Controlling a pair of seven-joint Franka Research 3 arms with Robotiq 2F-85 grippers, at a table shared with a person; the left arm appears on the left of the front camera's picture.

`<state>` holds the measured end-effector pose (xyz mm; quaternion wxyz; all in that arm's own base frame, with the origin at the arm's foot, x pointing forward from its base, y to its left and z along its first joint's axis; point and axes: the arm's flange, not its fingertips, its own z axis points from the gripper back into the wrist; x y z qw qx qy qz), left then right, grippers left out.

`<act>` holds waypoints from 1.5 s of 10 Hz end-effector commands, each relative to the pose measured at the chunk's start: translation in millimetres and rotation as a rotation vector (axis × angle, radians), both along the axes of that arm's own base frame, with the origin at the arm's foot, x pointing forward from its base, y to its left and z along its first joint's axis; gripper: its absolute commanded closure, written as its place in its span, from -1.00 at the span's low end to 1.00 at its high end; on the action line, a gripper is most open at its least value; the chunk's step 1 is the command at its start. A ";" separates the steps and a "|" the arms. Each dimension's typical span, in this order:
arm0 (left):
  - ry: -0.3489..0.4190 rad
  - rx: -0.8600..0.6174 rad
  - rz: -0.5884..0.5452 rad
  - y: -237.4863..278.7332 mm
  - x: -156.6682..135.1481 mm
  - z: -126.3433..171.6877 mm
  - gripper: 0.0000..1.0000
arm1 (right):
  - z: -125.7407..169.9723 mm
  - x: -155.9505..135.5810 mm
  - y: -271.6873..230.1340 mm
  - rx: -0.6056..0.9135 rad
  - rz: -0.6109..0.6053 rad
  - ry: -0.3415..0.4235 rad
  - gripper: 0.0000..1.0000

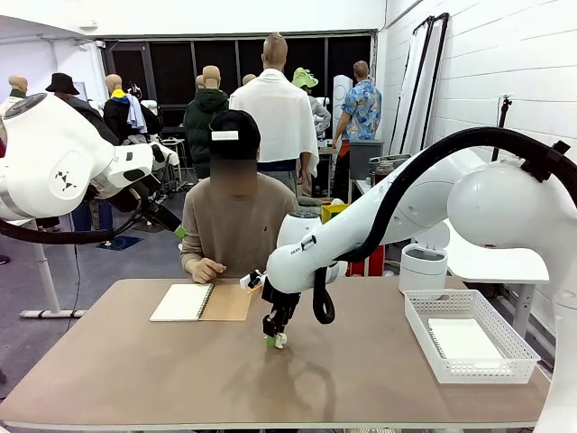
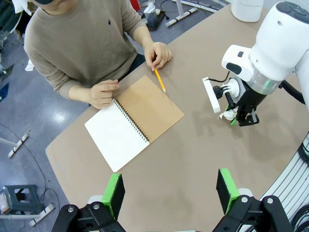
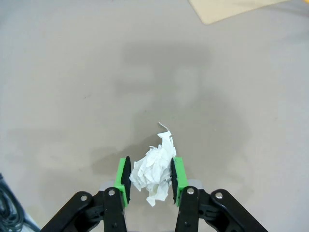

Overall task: Sort the paper based on its condition.
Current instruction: If a person hands you a paper, place it in the Organizing basket , and if it's crumpled, put it in the Trash can.

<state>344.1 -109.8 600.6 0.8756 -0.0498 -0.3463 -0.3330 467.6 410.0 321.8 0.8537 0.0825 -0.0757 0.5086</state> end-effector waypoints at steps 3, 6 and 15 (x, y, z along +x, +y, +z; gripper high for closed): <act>-0.007 -0.009 -0.007 1.2 0.6 0.8 -1.00 | 92.4 24.6 -56.2 0.001 -0.154 -0.026 0.12; -0.007 -0.009 -0.007 1.2 0.6 0.8 -1.00 | 151.1 56.2 -114.2 0.004 -0.365 -0.151 0.12; -0.007 -0.009 -0.007 1.2 0.6 0.8 -1.00 | 190.7 85.3 -175.6 0.026 -0.528 -0.211 0.12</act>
